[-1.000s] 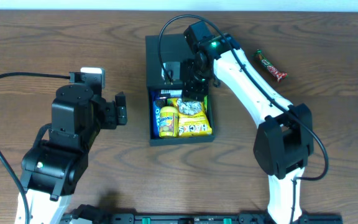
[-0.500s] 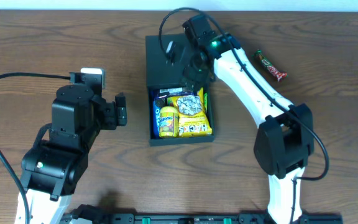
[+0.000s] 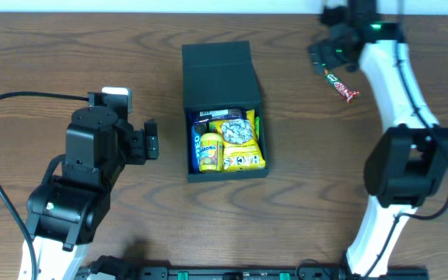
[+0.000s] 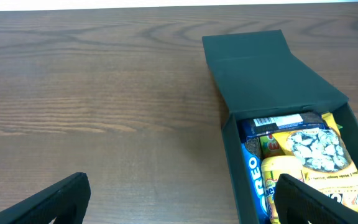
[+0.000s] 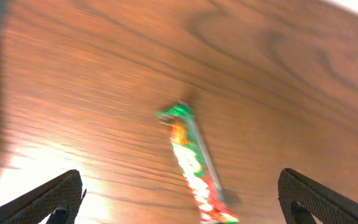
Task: Pack container
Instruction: 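Reach the right gripper to the red KitKat bar and grasp it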
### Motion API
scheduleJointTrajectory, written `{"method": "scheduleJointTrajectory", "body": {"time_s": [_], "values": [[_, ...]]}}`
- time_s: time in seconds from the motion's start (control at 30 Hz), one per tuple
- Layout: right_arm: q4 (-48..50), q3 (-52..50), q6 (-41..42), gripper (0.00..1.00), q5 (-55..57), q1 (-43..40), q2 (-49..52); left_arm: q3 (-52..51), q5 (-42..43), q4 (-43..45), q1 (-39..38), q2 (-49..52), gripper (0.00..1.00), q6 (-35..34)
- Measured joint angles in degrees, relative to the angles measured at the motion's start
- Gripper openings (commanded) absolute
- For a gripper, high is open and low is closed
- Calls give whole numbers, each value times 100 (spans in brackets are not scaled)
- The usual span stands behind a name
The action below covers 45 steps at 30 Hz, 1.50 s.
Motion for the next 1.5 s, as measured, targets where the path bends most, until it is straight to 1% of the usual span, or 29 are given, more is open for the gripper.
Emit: {"method": "scheduleJointTrajectory", "body": {"time_s": [0.07, 0.2, 0.27, 0.37, 0.4, 0.5, 0.57, 0.67, 0.73, 0.77, 0.97, 1.07, 1.37, 1.5], "values": [[-2, 2, -46, 99, -129, -227, 116, 0, 0, 0, 0, 0, 95, -2], [39, 2, -289, 97, -302, -348, 439, 0, 0, 4, 0, 0, 95, 0], [48, 2, -385, 87, -337, -350, 612, 0, 0, 4, 0, 0, 95, -2], [59, 4, -468, 77, -363, -352, 931, 0, -2, 7, 0, 0, 95, -2], [63, 4, -472, 75, -367, -352, 1038, 0, 0, 7, 0, 0, 95, 0], [79, 4, -485, 73, -328, -363, 1250, 0, 0, 7, 0, 0, 95, -2], [83, 4, -490, 69, -271, -376, 1344, 0, 0, 7, 0, 0, 95, 0], [90, 4, -535, 56, -219, -413, 1368, 0, 0, 4, 0, 0, 95, 0], [83, 4, -507, 49, -181, -428, 1377, 0, 0, 7, 0, 0, 96, -2], [74, 4, -529, 49, -181, -442, 1384, 0, 0, 7, 0, 0, 95, -2], [35, 7, -546, 35, -184, -481, 1399, 0, 0, 7, 0, 0, 95, -2], [20, 7, -522, 31, -179, -481, 1399, 0, 0, 4, 0, 0, 95, -2], [-111, 31, -136, 15, -177, -483, 1399, 0, -2, 4, 0, 0, 95, -2], [-269, 61, 190, 13, -188, -483, 1399, 0, -2, 7, 0, 0, 95, 0]]}}
